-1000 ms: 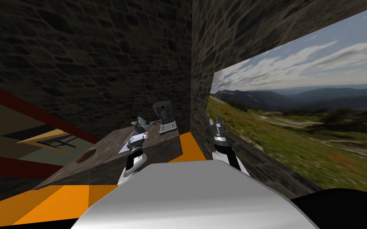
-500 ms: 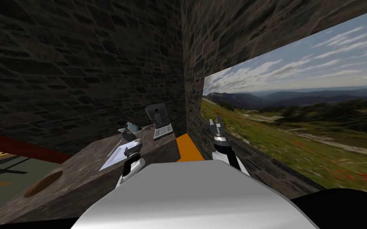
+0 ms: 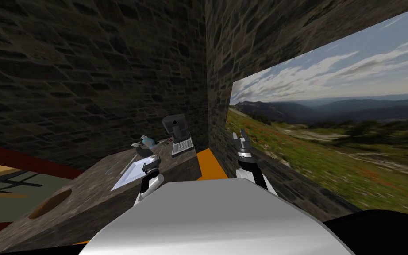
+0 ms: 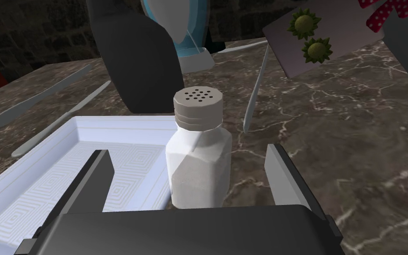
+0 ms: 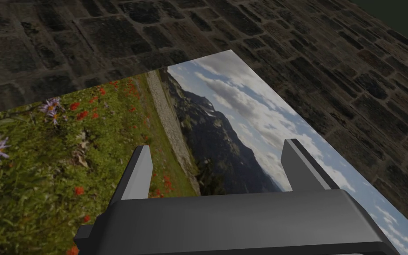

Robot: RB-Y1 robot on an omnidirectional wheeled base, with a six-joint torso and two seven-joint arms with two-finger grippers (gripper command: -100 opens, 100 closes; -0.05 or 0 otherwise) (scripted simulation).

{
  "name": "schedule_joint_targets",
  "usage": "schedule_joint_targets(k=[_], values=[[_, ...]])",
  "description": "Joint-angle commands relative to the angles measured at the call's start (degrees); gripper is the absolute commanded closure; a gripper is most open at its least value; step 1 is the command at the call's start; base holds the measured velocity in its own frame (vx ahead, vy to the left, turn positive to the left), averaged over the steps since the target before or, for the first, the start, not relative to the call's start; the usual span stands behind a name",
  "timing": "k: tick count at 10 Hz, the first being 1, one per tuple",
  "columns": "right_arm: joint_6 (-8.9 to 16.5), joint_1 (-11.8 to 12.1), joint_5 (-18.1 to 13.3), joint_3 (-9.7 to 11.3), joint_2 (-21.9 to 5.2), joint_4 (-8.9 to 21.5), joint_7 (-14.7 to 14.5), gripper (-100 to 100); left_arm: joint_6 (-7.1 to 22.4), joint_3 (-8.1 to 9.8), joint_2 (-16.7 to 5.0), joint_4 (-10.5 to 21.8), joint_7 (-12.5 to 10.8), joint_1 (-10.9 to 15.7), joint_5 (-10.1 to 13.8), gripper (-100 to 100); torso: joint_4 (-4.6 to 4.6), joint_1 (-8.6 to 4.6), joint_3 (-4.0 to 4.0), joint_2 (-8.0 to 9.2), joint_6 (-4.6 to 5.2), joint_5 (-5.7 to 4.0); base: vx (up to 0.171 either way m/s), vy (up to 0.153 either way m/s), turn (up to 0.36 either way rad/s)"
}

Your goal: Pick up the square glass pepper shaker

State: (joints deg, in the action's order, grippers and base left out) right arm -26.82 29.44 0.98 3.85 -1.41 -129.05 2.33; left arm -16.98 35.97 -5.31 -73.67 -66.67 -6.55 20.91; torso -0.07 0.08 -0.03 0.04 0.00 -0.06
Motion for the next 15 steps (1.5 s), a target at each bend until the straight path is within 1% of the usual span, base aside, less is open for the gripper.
schedule_joint_targets(k=[1,2,3,4,5,6,7,8,9,10,11,12,13,14,15], values=[[0.0,0.0,0.0,0.0,0.0,0.0,0.0,0,-2.2,-2.36,0.2,2.9,2.7,2.9,1.6,-100,0.00,0.00,0.00,0.00,0.00,0.00,-0.050,0.034,0.164],[0.0,0.0,0.0,0.0,0.0,0.0,0.0,0,-2.2,-2.36,0.2,3.2,2.7,4.2,1.6,-100,0.01,0.00,0.04,0.07,-0.02,0.00,-0.044,0.028,0.113],[0.0,0.0,0.0,0.0,0.0,0.0,0.0,0,-2.2,-2.36,0.2,4.4,2.7,4.2,1.6,-100,0.02,0.00,0.04,0.07,-0.01,0.00,-0.020,0.009,-0.003],[0.0,0.0,0.0,0.0,0.0,0.0,0.0,0,-3.5,-4.26,-0.1,6.3,4.8,6.8,3.2,-100,0.01,-0.04,0.02,0.03,-0.01,-0.01,-0.032,0.022,0.212],[0.0,0.0,0.0,0.0,0.0,0.0,0.0,0,-3.5,-4.26,-0.1,8.8,4.8,7.7,3.2,-100,0.00,-0.01,0.02,0.03,-0.03,-0.01,-0.031,0.023,0.114],[0.0,0.0,0.0,0.0,0.0,0.0,0.0,0,-4.8,-6.15,-0.4,10.3,6.8,9.8,4.8,-100,0.01,-0.01,0.02,0.04,-0.01,0.00,-0.043,0.028,0.194],[0.0,0.0,0.0,0.0,0.0,0.0,0.0,0,-4.8,-6.15,-0.4,12.7,6.8,11.2,4.8,-100,0.01,0.01,0.04,0.07,-0.03,0.00,-0.035,0.029,0.121],[0.0,0.0,0.0,0.0,0.0,0.0,0.0,0,-6.1,-8.05,-0.7,14.1,8.9,12.9,6.4,-100,0.01,0.00,0.04,0.06,0.00,0.00,-0.041,0.035,0.274],[0.0,0.0,0.0,0.0,0.0,0.0,0.0,0,-6.1,-8.05,-0.7,16.5,8.9,14.8,6.4,-100,0.01,0.03,0.04,0.07,-0.05,0.00,-0.034,0.027,0.073],[0.0,0.0,0.0,0.0,0.0,0.0,0.0,0,-7.4,-9.95,-1.0,18.2,11.0,16.5,8.0,-100,0.01,0.00,0.04,0.06,0.01,0.00,-0.038,0.045,0.177],[0.0,0.0,0.0,0.0,0.0,0.0,0.0,0,-7.4,-9.95,-1.0,20.3,11.0,18.3,8.0,-100,0.01,0.04,0.03,0.06,-0.03,0.01,-0.029,0.032,0.095],[0.0,0.0,0.0,0.0,0.0,0.0,0.0,0,-8.7,-11.84,-1.3,22.6,13.1,20.2,9.6,-100,0.01,0.00,0.03,0.05,0.00,0.00,-0.038,0.037,0.196],[0.0,0.0,0.0,0.0,0.0,0.0,0.0,0,-8.7,-11.84,-1.3,24.2,13.1,21.8,9.6,-100,0.01,0.02,0.04,0.07,-0.03,0.00,-0.031,0.034,0.105],[0.0,0.0,0.0,0.0,0.0,0.0,0.0,0,-10.0,-13.74,-1.6,27.4,15.2,24.2,11.1,-100,0.01,0.01,0.03,0.05,0.00,0.00,-0.033,0.045,0.202],[0.0,0.0,0.0,0.0,0.0,0.0,0.0,0,-10.0,-13.74,-1.6,28.0,15.2,25.3,11.1,-100,0.01,0.04,0.03,0.06,-0.04,0.00,-0.033,0.033,0.121]])
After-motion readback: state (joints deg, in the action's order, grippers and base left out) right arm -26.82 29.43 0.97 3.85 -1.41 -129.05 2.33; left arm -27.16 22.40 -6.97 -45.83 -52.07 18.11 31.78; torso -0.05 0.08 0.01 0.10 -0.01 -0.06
